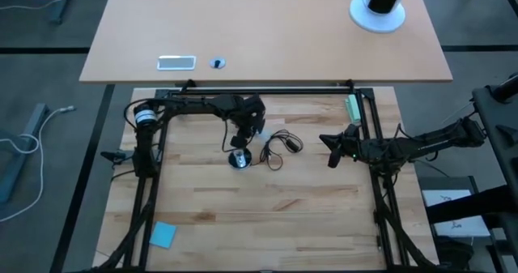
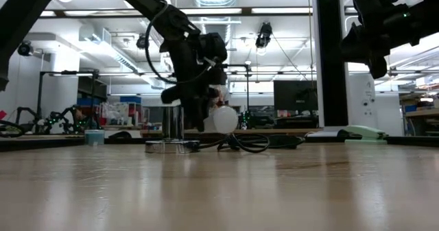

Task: Screw lightbulb
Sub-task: Insert the lightbulb into the lamp

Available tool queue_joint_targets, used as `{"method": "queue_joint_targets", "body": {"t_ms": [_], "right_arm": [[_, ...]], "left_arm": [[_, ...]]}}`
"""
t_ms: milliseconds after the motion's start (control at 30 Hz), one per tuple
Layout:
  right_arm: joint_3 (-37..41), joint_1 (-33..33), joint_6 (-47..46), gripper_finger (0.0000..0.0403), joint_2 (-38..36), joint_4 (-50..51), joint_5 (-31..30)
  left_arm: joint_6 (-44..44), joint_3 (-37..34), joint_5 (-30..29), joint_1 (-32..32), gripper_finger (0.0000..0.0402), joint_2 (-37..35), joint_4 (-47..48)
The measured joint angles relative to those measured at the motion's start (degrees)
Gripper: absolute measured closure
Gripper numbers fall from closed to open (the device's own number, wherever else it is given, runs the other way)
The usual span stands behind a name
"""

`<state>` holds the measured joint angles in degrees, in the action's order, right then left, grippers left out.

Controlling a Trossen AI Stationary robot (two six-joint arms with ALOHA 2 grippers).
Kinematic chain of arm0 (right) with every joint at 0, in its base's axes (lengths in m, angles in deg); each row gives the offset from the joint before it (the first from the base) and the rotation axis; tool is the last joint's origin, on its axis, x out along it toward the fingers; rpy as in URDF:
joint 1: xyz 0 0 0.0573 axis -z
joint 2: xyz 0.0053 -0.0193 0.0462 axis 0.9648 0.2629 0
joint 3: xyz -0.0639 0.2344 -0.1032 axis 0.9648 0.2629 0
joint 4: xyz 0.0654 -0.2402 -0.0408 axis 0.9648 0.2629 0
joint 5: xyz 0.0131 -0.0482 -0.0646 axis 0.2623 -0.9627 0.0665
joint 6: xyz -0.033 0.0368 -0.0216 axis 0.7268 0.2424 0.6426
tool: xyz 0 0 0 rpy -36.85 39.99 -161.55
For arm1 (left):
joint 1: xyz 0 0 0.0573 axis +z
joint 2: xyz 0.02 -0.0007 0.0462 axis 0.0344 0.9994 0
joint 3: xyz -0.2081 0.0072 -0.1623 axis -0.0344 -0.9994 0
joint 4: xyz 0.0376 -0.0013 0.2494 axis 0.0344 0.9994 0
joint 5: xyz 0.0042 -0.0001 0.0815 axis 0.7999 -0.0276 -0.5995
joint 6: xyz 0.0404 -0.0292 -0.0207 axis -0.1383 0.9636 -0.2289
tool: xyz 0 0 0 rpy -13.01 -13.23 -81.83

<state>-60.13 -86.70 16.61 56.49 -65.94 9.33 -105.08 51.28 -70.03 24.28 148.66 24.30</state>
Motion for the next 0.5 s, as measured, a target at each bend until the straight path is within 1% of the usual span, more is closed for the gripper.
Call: {"method": "queue_joint_targets", "body": {"t_ms": [67,167,233,333,500], "right_arm": [[0.0,0.0,0.0,0.0403,0.0,0.0,0.0],[0.0,0.0,-0.1,0.0403,0.0,0.0,0.0],[0.0,0.0,-0.5,0.0403,0.0,0.0,0.0],[0.0,0.0,-1.4,0.0403,0.0,0.0,0.0],[0.0,0.0,-1.4,0.0403,0.0,-0.6,0.0]], "left_arm": [[2.7,-0.6,1.3,0.3,0.0303,-3.0,-0.9],[6.4,-5.1,6.3,0.8,0.0303,-10.3,-6.7],[8.9,-9.9,7.8,0.8,0.0303,-16.3,-13.5],[14.9,-18.4,8.1,-0.5,0.0303,-25.7,-24.3],[22.1,-32.4,8.2,-5.6,0.0303,-38.6,-38.9]]}}
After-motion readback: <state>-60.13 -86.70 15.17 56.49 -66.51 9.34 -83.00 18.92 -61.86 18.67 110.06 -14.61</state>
